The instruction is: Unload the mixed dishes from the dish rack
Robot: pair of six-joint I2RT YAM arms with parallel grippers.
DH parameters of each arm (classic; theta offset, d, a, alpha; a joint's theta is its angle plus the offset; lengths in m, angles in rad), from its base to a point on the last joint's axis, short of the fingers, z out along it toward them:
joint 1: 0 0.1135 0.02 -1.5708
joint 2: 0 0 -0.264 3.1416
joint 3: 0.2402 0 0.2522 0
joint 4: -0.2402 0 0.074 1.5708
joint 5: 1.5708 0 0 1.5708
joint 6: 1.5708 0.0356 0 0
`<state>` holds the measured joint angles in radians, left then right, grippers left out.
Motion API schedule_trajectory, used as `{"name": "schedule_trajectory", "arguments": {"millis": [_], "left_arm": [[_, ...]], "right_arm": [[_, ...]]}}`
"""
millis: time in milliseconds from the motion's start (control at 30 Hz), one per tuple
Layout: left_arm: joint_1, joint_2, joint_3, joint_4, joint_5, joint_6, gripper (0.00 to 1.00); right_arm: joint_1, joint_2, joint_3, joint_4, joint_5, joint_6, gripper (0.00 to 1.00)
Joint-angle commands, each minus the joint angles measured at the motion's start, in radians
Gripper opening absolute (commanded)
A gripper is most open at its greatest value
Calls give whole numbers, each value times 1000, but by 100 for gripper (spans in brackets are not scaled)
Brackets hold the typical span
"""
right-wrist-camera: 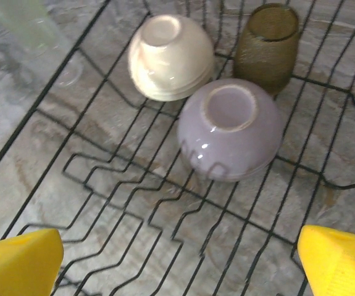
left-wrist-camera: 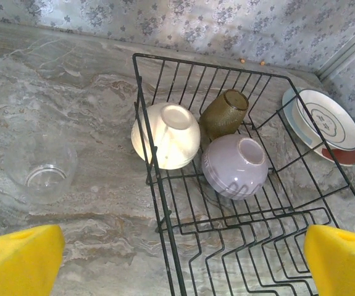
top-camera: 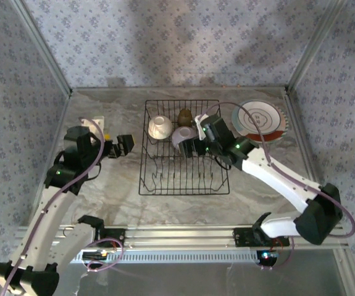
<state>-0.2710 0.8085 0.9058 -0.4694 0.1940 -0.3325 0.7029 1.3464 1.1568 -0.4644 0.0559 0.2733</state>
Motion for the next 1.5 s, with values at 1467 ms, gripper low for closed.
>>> {"name": "schedule_trajectory", "arguments": {"millis": [1467], "left_arm": [[-8, -10, -3, 68, 44, 19, 99]], "right_arm": [[-180, 922, 822, -140, 29, -52, 83]]}}
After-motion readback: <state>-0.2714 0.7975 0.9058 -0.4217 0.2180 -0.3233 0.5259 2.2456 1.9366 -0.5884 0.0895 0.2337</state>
